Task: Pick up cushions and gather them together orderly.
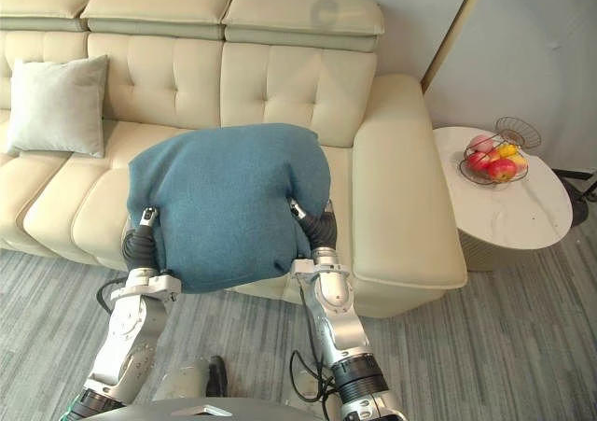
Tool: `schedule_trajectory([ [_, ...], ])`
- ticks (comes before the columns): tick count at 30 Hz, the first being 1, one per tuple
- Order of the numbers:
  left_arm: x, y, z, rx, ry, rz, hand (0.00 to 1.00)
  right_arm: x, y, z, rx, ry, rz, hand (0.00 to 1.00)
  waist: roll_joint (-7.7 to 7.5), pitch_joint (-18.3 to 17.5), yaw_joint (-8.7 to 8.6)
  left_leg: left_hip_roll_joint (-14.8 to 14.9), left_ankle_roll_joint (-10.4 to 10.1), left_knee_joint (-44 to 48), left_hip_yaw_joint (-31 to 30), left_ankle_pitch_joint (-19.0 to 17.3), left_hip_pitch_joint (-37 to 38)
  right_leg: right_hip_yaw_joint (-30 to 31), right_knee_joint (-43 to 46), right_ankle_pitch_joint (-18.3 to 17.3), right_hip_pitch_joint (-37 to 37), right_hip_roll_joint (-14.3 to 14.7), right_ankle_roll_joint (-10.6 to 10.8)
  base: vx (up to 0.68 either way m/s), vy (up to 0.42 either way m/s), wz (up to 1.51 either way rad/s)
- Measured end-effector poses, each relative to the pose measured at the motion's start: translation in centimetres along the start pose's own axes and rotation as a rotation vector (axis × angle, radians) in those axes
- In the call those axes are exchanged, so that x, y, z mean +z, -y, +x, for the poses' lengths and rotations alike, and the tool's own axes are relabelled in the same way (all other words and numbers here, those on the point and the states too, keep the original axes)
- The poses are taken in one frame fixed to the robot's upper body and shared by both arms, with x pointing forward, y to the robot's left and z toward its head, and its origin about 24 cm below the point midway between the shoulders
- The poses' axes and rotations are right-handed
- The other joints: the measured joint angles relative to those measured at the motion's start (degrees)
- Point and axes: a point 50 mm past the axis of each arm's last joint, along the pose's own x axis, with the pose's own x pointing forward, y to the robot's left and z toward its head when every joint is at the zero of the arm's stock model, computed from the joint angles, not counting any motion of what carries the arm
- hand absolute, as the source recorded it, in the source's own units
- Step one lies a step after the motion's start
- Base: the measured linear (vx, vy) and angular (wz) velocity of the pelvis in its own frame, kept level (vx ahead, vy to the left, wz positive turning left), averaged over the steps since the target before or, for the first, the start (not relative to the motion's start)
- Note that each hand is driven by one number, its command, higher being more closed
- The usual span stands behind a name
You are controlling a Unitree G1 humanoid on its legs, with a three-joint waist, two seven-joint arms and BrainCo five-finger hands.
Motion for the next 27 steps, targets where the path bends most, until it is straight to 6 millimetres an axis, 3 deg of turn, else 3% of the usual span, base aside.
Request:
schedule_trajectory([
  [2,0.0,0.3,0.2,-0.018,0.002,0.003,1.0,0.1,0.3,0.0,-0.001,0.0,-0.004,1.0,0.19,0.2,-2.13,0.3,-1.7,-2.4,-1.3,1.1,1.4,-1.4,-5.4,5.3,1.0,2.8,-0.9,0.18,-0.134,0.23],
  [3,0.1,1.0,0.5,-0.049,0.005,0.003,1.0,0.3,0.8,0.1,-0.008,0.006,-0.012,1.0,0.27,0.3,-3.29,0.0,-3.3,-2.6,-3.1,1.5,1.4,-2.3,-5.2,7.6,2.2,2.8,0.3,0.25,-0.156,0.45],
  [6,0.1,1.8,0.6,-0.09,0.004,-0.004,1.0,0.7,1.6,-0.8,-0.022,0.013,-0.006,1.0,0.63,0.1,-3.64,0.0,-5.9,-6.0,-5.0,3.1,4.6,-3.9,-2.3,4.2,3.3,2.6,-0.7,0.26,-0.152,0.28],
  [8,-0.1,2.1,0.4,-0.121,-0.004,-0.006,1.0,1.2,2.0,-2.1,-0.029,0.022,-0.004,1.0,1.01,0.2,-3.9,0.5,-6.6,-3.3,-6.3,3.2,4.8,-6.2,-3.1,1.8,6.6,2.8,-0.8,0.24,-0.159,0.57],
  [11,-0.4,1.9,-0.1,-0.121,-0.024,-0.009,1.0,1.7,2.0,-3.4,-0.034,0.032,0.006,1.0,2.2,0.4,-3.09,4.1,-7.2,14.1,-5.8,3.6,-0.7,-7.8,-3.9,0.1,11.3,4.6,-1.4,0.18,-0.122,0.12],
  [12,-0.7,1.4,-0.7,-0.105,-0.043,-0.01,1.0,2.0,1.8,-3.9,-0.025,0.038,0.015,1.0,3.2,0.4,-1.62,7.3,-6.9,23.1,-3.8,6.6,-2.6,-6.4,-4.6,-0.9,13.9,6.5,-1.8,0.18,-0.078,-0.72],
  [13,-0.8,1.2,-1.3,-0.096,-0.055,-0.018,1.0,2.5,1.5,-4.3,-0.018,0.055,0.026,1.0,3.17,0.3,-0.88,9.1,-7.1,28.5,-2.2,12.4,-3.8,-3.9,-6.7,-1.4,16.2,6.9,-2.5,0.16,-0.045,-0.73],
  [14,-0.8,1.2,-1.4,-0.096,-0.055,-0.02,1.0,2.6,1.5,-4.3,-0.017,0.059,0.027,1.0,2.88,0.4,-0.73,9.3,-7.1,29.2,-2.0,12.1,-4.4,-3.4,-7.1,-1.5,16.6,6.8,-2.7,0.17,-0.011,-0.72],
  [15,-0.8,1.5,-1.5,-0.101,-0.053,-0.039,1.0,3.1,1.4,-4.2,-0.012,0.086,0.03,1.0,3.0,0.0,-0.11,9.9,-6.4,29.9,-1.2,8.2,-5.7,-1.7,-8.5,-0.9,16.5,6.8,-2.4,0.17,0.045,-0.59],
  [16,-0.8,1.8,-1.5,-0.101,-0.05,-0.052,1.0,3.3,1.4,-4.2,-0.012,0.102,0.034,1.0,3.49,-0.3,-0.26,9.8,-5.2,27.4,-1.1,4.1,-6.1,-0.2,-9.6,-0.5,16.7,6.8,-2.1,0.18,0.065,-0.62],
  [17,-0.8,1.8,-1.5,-0.103,-0.05,-0.053,1.0,3.3,1.4,-4.2,-0.013,0.102,0.034,1.0,3.55,-0.4,-0.48,9.7,-5.1,25.8,-1.2,2.8,-6.1,0.1,-10.1,0.1,17.2,6.7,-1.6,0.25,0.134,-0.47],
  [18,-0.8,1.9,-1.5,-0.113,-0.05,-0.052,1.0,3.2,1.5,-4.2,-0.016,0.101,0.034,1.0,3.21,-0.5,-0.91,8.8,-5.3,18.6,-1.4,0.9,-5.7,1.0,-11.6,0.8,18.1,5.8,-0.8,0.22,0.146,-0.43],
  [20,-0.8,2.1,-1.4,-0.12,-0.053,-0.051,1.0,3.2,1.7,-4.2,-0.024,0.102,0.03,1.0,2.49,-0.3,-1.09,6.6,-5.8,6.4,-2.1,1.4,-4.8,2.1,-13.4,1.4,19.1,4.3,0.2,0.2,0.196,-0.4],
  [21,-1.0,2.2,-1.3,-0.126,-0.064,-0.048,1.0,2.8,2.0,-4.2,-0.037,0.091,0.022,1.0,2.58,-0.4,-1.12,4.4,-6.0,-5.0,-4.0,5.9,-3.0,2.9,-14.8,2.0,20.4,3.4,1.4,0.25,0.319,-0.32],
  [22,-1.1,2.2,-1.4,-0.129,-0.069,-0.047,1.0,2.5,2.2,-4.2,-0.044,0.079,0.018,1.0,3.4,-0.8,-1.09,4.2,-6.2,-9.6,-4.6,9.9,-1.6,3.1,-15.6,2.3,21.3,3.4,2.0,0.27,0.344,-0.54],
  [23,-1.2,2.2,-1.5,-0.133,-0.074,-0.043,1.0,2.0,2.4,-4.3,-0.052,0.058,0.011,1.0,4.37,-1.5,-0.7,4.5,-6.5,-13.2,-5.0,17.8,-0.6,4.1,-16.8,1.8,22.5,3.8,4.1,0.3,0.412,-0.36],
  [24,-1.4,1.8,-1.2,-0.142,-0.083,-0.008,1.0,0.7,2.3,-4.4,-0.082,0.006,0.036,1.0,0.82,-2.1,-1.42,1.7,-5.5,-11.5,-4.0,16.4,-0.5,4.7,-17.7,1.6,23.0,0.8,5.3,0.23,0.326,-0.23],
  [26,-1.3,1.7,-1.0,-0.15,-0.082,0.003,1.0,0.6,2.2,-4.3,-0.089,0.001,0.044,1.0,-1.35,-2.1,-1.53,-0.7,-3.9,-10.2,-3.1,14.2,-1.0,5.0,-16.6,1.5,22.4,-1.7,5.5,0.18,0.319,0.01],
  [27,-1.6,1.7,-1.1,-0.148,-0.096,0.007,1.0,0.6,2.3,-4.3,-0.089,-0.004,0.041,1.0,-1.67,-2.1,-1.19,-2.1,-2.8,-8.1,-2.4,12.0,-1.1,5.8,-13.9,1.7,21.6,-3.3,5.8,0.12,0.272,-0.08],
])
